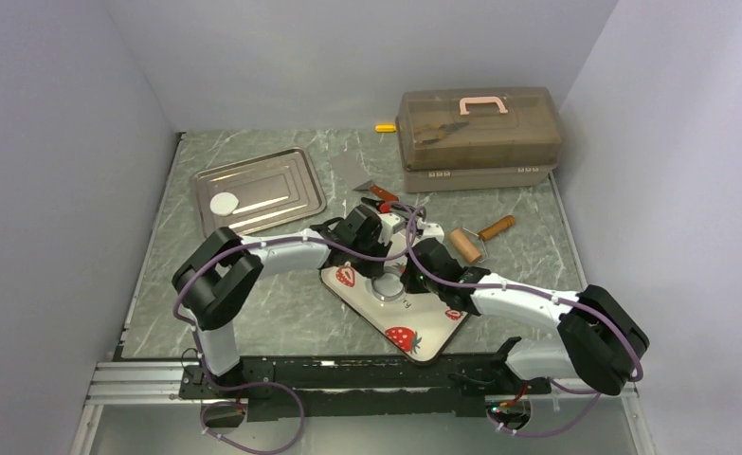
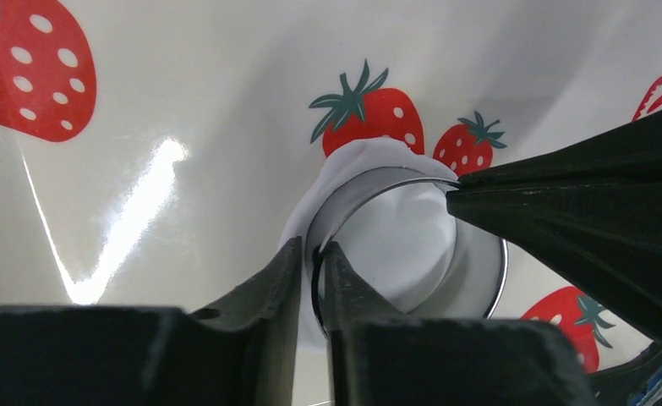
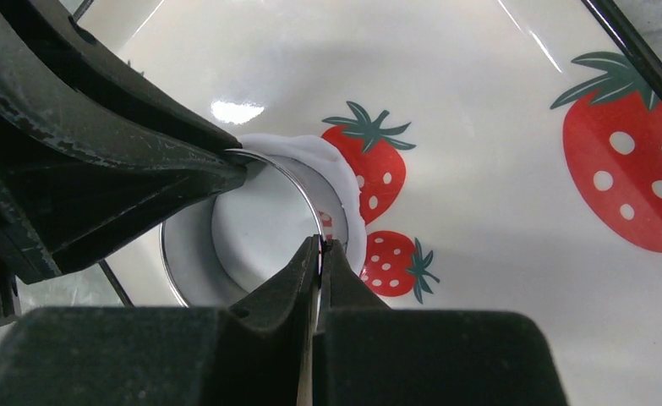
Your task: Roll out the dumpling wrappers from the dough
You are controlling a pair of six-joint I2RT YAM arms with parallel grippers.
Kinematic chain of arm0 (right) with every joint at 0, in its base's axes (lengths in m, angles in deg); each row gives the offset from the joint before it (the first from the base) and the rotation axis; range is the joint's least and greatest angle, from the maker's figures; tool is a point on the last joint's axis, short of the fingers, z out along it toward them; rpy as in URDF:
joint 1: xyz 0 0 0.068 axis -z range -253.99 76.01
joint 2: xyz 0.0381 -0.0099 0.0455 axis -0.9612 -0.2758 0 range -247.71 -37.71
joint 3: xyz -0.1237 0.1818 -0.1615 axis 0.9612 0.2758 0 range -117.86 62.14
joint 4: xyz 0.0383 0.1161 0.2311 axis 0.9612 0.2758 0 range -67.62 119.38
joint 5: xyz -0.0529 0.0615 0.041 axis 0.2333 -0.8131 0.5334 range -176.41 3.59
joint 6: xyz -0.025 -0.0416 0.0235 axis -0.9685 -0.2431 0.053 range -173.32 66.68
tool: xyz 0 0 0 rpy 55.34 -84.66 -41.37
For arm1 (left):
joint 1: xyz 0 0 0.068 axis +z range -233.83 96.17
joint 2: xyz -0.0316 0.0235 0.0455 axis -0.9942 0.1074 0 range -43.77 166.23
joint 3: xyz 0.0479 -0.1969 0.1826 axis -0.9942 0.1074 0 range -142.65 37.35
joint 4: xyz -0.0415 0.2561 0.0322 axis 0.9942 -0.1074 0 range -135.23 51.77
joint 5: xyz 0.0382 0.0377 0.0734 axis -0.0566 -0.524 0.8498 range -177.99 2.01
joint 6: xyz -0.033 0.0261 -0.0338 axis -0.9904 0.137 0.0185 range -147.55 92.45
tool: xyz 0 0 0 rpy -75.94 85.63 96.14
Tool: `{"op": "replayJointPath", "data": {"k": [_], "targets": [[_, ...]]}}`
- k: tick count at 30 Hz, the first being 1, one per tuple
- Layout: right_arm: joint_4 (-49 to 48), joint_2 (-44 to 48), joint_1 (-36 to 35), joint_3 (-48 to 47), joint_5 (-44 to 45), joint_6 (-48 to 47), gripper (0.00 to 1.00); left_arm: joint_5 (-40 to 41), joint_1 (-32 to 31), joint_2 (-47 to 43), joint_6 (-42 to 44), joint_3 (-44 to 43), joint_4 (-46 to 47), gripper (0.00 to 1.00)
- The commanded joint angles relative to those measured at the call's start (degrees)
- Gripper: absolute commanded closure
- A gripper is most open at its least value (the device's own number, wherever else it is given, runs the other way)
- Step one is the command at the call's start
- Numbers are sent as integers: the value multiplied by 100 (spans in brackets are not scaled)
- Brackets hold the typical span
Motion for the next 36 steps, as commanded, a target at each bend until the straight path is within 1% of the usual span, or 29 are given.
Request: {"op": "replayJointPath", "data": {"k": [1, 4, 6, 9, 11, 13, 15, 19, 20, 23, 28, 31, 34, 36], "targets": [[203, 94, -82, -179, -290, -84, 100, -43, 49, -359, 359, -366, -130, 75], [130, 81, -91, -196, -324, -60, 100, -76, 50, -415, 613, -658, -300, 68], [171, 50, -105, -273, -329, -96, 100, -121, 47, -427, 632, -700, -315, 67], [250, -17, -112, -392, -249, -119, 100, -169, 47, -435, 591, -394, -230, 67], [228, -70, -108, -441, -284, -122, 100, -134, 50, -439, 620, -170, -146, 72], [180, -127, -112, -435, -308, -57, 100, -74, 44, -460, 625, -9, -96, 74], [194, -175, -113, -424, -270, 15, 100, -9, 50, -425, 540, 27, -195, 77], [99, -243, -110, -321, -300, 115, 100, 169, 43, -206, 474, -126, -521, 80], [97, -276, -112, -301, -301, 141, 100, 207, 36, -160, 483, -168, -563, 84], [91, -373, -103, -185, -333, 258, 100, 221, 39, -105, 447, -238, -628, 100], [-99, -325, -112, 295, -280, 496, 100, 145, -44, -25, 386, -60, -455, 100], [155, -156, -113, 428, -292, 688, 100, 205, -121, 127, 453, -41, -256, 100], [630, 326, -192, 456, -220, 843, 100, 462, -127, 322, 871, -407, -194, 100], [773, 551, -196, 505, -261, 866, 100, 509, -123, 417, 1116, -644, -253, 100]]}}
